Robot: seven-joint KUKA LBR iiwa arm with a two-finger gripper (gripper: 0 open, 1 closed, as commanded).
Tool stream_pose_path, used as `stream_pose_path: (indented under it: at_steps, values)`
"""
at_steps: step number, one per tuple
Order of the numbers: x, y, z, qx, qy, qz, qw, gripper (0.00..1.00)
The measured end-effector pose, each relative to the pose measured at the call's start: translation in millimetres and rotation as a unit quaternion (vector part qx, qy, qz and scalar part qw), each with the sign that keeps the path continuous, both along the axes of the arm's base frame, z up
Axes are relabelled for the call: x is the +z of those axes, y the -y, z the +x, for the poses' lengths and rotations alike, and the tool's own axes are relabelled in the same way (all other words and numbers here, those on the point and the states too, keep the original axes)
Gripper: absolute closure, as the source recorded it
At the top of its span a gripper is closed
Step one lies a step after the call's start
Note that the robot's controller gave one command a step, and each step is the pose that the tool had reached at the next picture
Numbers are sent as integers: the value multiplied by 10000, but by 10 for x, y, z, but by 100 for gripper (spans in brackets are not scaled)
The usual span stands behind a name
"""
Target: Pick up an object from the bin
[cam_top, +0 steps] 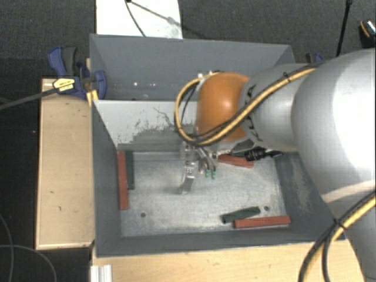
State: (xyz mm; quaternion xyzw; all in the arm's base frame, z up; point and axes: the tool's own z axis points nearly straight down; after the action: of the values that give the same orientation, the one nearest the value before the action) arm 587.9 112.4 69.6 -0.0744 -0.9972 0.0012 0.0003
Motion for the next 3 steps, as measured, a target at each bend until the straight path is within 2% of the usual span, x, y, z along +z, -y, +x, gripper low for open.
stream_pose_path:
  at_steps: [1, 2, 3]
  values:
    - [371, 538, -140, -1121, 4, 4, 9937, 0]
    - [1, 892, -40, -682, -14, 8, 9977, 0]
    - [21, 1075, 54, -1516, 37, 17, 9884, 0]
